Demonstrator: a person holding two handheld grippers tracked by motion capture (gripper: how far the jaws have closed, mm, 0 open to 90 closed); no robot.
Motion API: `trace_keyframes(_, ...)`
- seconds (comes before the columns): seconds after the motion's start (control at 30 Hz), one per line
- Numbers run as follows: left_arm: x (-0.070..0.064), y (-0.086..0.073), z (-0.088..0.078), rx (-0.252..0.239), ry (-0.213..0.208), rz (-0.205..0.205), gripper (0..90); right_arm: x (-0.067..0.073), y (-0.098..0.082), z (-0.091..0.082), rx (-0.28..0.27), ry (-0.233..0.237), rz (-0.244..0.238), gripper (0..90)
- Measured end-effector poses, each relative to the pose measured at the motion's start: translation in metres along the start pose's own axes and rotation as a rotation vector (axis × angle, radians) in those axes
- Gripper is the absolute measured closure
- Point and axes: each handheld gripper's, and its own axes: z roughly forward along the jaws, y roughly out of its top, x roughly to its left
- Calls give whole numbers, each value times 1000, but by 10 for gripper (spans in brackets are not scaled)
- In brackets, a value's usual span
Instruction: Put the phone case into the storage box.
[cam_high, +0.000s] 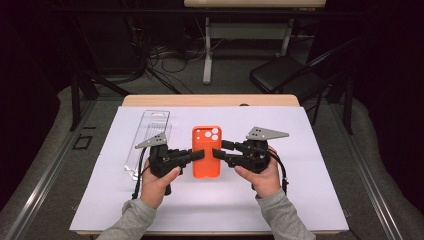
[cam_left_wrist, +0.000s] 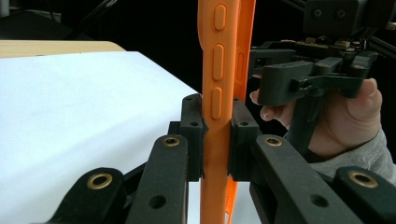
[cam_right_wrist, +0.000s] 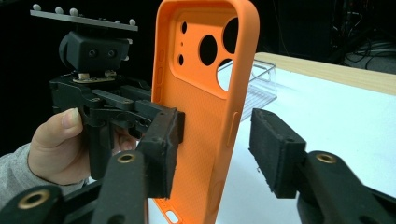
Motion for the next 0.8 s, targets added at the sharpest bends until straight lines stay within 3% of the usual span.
trace_keyframes(0.57,-4,-3,5,10,-19,2,803,-4,-3,1,18,30,63,661)
trace_keyframes(0.8,-4,-4,5,11,-19,4,803,-9,-5,1,13,65,102,706)
